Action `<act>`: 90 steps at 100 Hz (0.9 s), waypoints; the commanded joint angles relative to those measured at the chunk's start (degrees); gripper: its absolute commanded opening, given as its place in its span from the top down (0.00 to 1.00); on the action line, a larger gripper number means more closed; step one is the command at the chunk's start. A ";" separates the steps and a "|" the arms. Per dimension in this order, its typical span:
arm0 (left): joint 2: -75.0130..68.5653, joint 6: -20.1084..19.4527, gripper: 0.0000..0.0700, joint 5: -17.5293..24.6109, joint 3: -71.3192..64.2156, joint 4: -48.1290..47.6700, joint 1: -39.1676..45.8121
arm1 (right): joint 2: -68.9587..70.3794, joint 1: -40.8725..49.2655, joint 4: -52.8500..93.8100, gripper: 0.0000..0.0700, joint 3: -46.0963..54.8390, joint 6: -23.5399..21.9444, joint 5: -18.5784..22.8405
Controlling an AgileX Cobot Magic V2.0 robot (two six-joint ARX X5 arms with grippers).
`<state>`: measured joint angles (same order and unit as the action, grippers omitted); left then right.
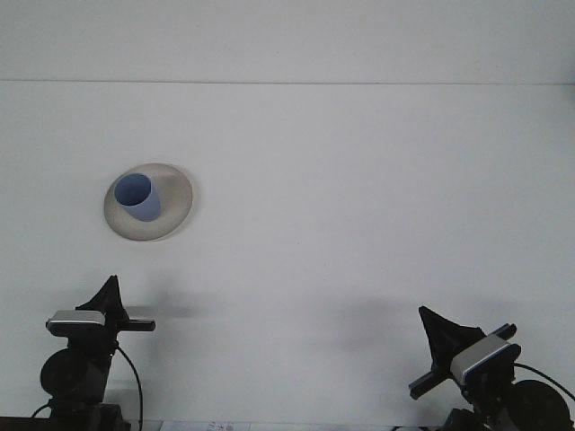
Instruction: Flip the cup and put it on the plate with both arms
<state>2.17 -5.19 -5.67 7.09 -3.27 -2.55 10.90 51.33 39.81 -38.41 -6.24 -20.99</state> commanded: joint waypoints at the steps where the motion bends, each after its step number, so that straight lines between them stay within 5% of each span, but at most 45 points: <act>1: -0.55 -1.68 0.98 -0.13 -1.75 1.51 0.63 | 0.02 0.46 -0.57 0.99 -0.26 -0.37 -0.02; 90: -2.01 0.96 0.98 -0.07 -6.29 5.07 1.01 | 0.02 0.46 -0.61 0.99 -0.26 -0.37 -0.02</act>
<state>0.25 -4.78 -5.72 1.91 0.97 -1.61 10.90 51.31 39.77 -38.41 -6.24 -20.99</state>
